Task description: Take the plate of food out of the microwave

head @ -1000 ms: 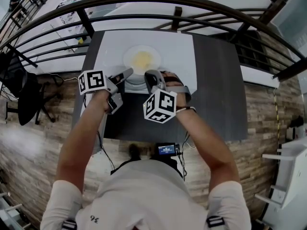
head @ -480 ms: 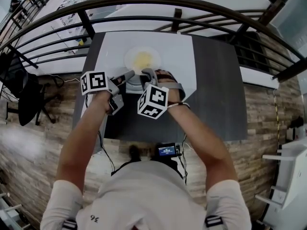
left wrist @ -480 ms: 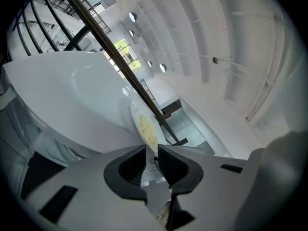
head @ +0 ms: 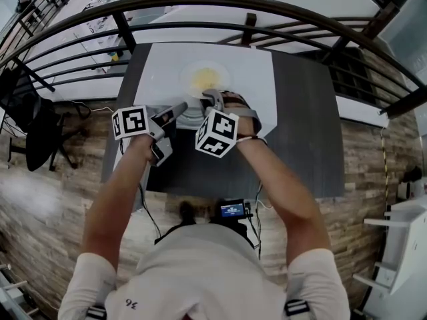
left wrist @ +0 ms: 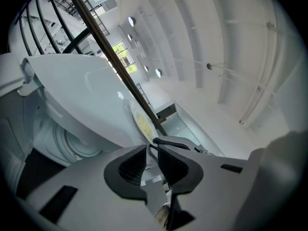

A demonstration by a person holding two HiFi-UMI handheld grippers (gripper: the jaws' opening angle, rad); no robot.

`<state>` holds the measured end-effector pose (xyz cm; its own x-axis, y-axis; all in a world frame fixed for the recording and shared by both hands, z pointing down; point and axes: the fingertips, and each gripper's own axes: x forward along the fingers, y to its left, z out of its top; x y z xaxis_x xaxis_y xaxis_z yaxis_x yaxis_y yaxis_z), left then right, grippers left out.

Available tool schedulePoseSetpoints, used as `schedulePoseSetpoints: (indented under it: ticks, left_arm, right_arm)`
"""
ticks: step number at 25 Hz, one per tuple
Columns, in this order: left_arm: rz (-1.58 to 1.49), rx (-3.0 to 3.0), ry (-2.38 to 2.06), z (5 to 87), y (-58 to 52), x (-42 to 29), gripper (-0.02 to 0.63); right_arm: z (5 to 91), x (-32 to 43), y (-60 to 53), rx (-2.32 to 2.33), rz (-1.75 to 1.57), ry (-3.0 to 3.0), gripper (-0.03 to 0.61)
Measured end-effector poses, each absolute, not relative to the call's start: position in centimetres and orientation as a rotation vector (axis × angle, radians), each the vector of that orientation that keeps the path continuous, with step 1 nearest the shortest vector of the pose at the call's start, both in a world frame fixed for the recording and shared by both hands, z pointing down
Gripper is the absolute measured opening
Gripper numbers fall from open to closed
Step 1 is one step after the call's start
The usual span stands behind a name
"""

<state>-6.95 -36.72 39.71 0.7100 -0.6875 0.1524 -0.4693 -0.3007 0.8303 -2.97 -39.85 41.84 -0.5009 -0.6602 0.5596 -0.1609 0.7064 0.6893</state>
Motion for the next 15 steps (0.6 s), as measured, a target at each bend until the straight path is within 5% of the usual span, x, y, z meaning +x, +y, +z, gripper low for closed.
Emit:
schedulePoseSetpoints:
  ticks: [15]
  left_arm:
    - [-0.287,2.04,-0.893,38.5,-34.4,-6.1,0.06]
  right_arm:
    - [41.9,-3.5,-42.0,0.677,-0.613,-2.1,0.058]
